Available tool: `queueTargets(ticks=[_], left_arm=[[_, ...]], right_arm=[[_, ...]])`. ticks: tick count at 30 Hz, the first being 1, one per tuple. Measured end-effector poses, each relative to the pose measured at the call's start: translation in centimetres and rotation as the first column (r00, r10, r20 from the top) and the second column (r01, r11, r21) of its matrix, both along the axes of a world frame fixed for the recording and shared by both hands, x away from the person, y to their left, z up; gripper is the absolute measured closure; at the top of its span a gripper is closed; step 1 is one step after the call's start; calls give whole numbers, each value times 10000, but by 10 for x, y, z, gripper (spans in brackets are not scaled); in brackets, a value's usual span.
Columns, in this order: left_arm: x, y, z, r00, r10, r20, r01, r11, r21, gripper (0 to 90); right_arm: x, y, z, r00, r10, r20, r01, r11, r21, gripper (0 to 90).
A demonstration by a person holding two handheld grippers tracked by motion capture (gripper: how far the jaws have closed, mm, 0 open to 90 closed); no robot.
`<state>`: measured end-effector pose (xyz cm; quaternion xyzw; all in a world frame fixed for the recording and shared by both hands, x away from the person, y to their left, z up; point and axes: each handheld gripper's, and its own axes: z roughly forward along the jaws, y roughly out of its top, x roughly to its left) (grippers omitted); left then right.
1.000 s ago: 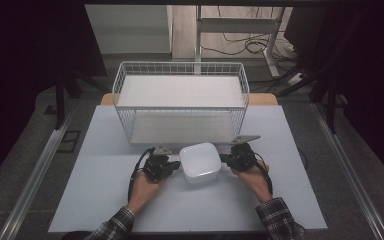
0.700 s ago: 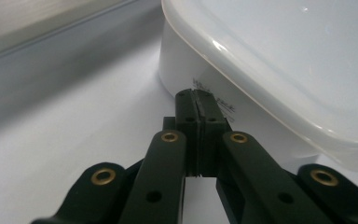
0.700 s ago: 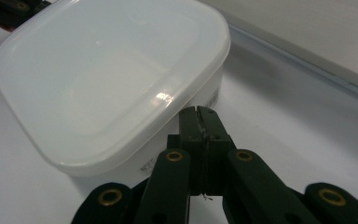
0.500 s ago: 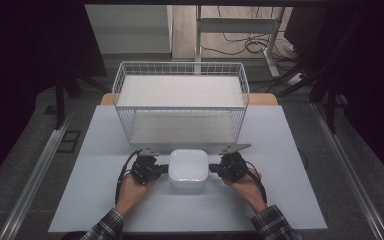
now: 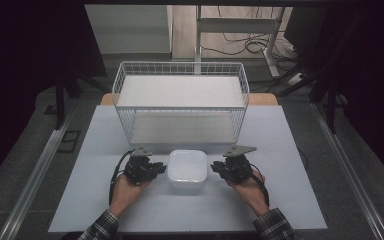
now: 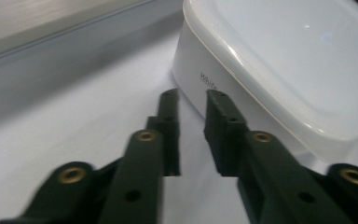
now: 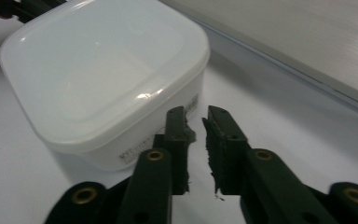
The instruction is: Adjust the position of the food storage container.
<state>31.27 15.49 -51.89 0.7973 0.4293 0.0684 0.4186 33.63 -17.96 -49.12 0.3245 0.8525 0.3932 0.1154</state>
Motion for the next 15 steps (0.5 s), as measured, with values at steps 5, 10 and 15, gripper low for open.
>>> queueTargets(ticks=[5,10,15], left_arm=[[-6,9,1,9999,16,114,-14,9999,-132,552],[-14,14,0,9995,-128,272,131,9998,-127,372],[-24,18,-1,9974,-186,692,185,9998,20,210]], right_arm=[[-7,-10,4,9996,-226,188,224,9997,98,585],[-18,-21,6,9987,-296,413,287,9994,217,403],[-26,-29,7,9973,-441,590,410,9978,531,259]])
